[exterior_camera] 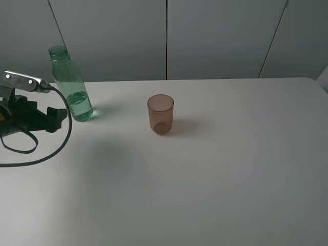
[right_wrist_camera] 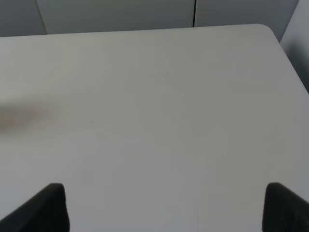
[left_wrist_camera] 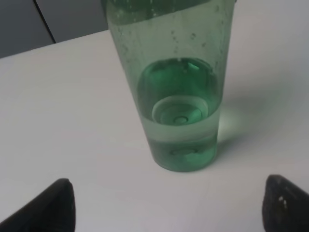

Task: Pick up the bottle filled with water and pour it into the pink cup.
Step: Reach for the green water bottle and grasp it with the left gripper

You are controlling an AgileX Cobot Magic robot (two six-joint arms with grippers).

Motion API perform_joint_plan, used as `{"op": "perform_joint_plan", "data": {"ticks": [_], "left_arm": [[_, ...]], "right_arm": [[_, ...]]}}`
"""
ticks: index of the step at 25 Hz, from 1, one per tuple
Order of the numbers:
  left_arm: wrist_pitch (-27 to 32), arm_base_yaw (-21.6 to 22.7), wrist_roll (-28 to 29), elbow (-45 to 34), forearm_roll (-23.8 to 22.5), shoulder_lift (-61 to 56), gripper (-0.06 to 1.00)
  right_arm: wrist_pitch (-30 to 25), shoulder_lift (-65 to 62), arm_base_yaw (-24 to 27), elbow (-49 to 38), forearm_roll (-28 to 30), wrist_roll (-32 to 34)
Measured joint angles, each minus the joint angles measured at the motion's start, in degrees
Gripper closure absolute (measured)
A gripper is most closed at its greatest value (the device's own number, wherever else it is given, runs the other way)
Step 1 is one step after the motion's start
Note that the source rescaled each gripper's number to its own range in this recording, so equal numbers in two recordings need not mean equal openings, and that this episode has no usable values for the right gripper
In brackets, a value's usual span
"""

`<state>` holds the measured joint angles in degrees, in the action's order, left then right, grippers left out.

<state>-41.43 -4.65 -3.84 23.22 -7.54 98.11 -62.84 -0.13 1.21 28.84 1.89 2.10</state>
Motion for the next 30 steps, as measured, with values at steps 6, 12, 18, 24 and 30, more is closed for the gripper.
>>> {"op": "perform_joint_plan", "data": {"ticks": [6,12,18,24,30], "left_arm": [[-0.8,0.0,-0.9,3.7,0.3,3.1,-0.06],[-0.4,0.0,-0.9,7.1,0.4,4.2,-0.06],[-0.1,0.0,-0.9,9.5,-0.6,5.2,-0.06],[0.0,0.0,-0.9,10.8,-1.9,7.7,-0.06],[-1.2,0.0,-0.9,10.8,-2.9,8.8,-0.06]], "right_arm": [[0.0,0.0,0.0,0.0,0.0,0.0],[0.0,0.0,0.0,0.0,0.0,0.0],[0.0,0.0,0.0,0.0,0.0,0.0],[0.0,0.0,0.0,0.0,0.0,0.0],[0.0,0.0,0.0,0.0,0.0,0.0]]}}
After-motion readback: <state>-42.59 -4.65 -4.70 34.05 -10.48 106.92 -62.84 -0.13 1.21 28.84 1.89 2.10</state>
